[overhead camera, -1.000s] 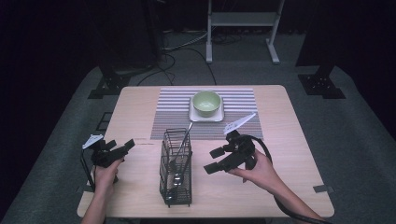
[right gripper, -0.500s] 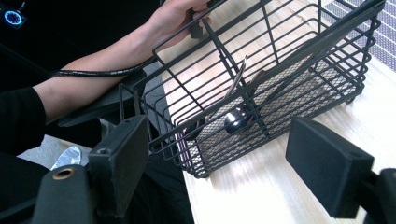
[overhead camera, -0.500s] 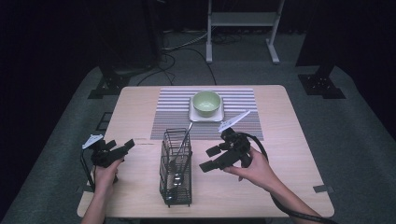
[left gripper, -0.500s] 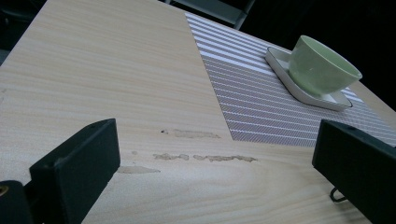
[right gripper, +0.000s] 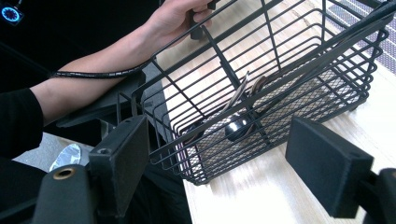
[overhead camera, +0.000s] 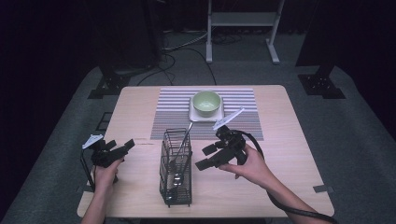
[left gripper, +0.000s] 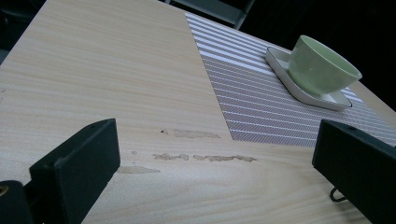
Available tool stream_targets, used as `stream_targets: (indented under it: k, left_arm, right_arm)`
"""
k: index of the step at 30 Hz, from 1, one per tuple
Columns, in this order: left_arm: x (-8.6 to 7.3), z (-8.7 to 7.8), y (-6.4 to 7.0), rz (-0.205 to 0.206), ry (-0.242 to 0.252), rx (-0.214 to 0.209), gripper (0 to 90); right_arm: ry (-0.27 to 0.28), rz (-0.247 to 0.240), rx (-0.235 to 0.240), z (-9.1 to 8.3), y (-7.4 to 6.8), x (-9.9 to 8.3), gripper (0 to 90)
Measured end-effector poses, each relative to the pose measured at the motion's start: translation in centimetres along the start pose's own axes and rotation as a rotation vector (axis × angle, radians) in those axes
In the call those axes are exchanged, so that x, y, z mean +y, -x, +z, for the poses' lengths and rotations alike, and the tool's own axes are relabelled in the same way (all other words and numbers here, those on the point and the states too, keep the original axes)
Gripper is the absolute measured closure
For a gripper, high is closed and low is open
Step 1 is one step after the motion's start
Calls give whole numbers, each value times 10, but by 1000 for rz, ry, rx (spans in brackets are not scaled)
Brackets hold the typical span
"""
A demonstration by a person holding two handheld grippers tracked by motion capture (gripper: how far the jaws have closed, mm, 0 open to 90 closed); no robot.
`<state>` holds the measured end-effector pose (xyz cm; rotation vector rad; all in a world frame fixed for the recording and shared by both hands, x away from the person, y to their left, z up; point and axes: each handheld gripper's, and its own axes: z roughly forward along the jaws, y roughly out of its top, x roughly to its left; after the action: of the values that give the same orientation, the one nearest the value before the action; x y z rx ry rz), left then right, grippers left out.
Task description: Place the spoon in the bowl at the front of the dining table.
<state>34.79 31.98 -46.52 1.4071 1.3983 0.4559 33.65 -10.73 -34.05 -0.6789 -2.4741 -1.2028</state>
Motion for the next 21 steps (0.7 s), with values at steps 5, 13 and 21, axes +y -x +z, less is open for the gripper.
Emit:
stream_targets:
  k: [5,13,21]
  left_arm:
    - [0,0,0,0,-1,-1,0]
    - [0,0,0,-1,0,0,0]
    - [0,-1,0,-1,-1,0,0]
  right_arm:
    - [-11,2,-6,3,2,3,207]
    - [-13,3,-19,6,3,7,218]
    - [-15,13,-29,9,6,9,264]
